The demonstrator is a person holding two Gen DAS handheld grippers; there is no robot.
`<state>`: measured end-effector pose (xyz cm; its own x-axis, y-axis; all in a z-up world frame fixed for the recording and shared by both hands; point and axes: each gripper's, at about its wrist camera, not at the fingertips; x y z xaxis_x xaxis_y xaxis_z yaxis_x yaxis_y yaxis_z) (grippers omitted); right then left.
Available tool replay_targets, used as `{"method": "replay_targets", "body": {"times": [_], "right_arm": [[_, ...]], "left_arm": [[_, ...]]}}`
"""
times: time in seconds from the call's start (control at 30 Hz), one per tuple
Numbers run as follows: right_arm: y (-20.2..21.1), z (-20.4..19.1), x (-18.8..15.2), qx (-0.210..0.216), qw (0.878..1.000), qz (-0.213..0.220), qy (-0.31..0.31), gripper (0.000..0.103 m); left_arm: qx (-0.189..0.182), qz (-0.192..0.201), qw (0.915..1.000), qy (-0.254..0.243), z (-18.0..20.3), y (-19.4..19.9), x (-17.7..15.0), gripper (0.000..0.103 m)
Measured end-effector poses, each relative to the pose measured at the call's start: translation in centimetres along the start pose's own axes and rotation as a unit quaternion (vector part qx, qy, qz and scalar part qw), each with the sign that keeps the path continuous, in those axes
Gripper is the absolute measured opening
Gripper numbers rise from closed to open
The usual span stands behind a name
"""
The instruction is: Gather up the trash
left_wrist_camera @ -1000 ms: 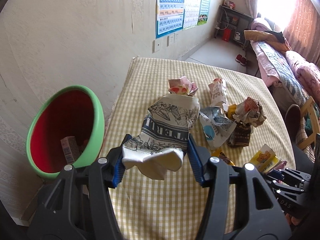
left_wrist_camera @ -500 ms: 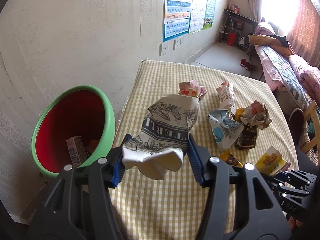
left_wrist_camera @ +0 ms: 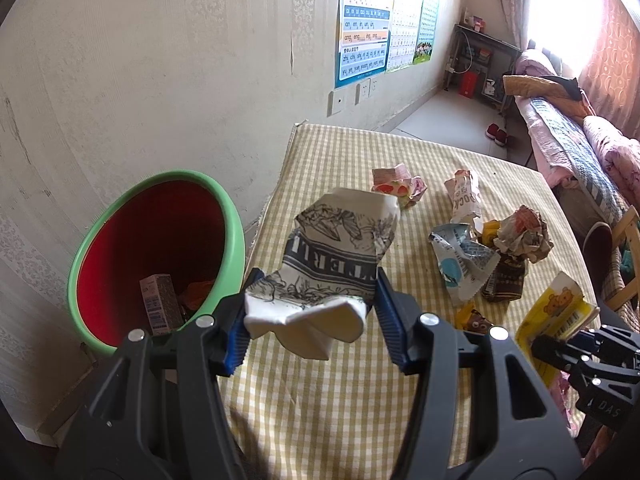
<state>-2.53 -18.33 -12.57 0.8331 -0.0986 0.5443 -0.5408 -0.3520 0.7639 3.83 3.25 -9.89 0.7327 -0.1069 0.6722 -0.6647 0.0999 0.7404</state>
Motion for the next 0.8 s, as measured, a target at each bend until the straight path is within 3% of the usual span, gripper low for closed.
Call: {"method": "replay_targets", "body": {"times": [0.8], "right_arm": [[-1.7,-4.9,2.7,0.013,0.999,-0.001,0.05,0.03]], "left_arm": [[-0.009,0.016,0.999,0.042,-2.7,0.8,0.1,0.052]]}}
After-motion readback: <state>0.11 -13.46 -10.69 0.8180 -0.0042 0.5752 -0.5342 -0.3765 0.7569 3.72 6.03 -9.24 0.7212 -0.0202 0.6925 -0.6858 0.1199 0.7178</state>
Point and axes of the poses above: each gripper's, at about its wrist camera, not at the fingertips, and y roughly against the way its jaws point, z to its right, x to its top, and after that the axes turned 1 degree about -y, right-handed
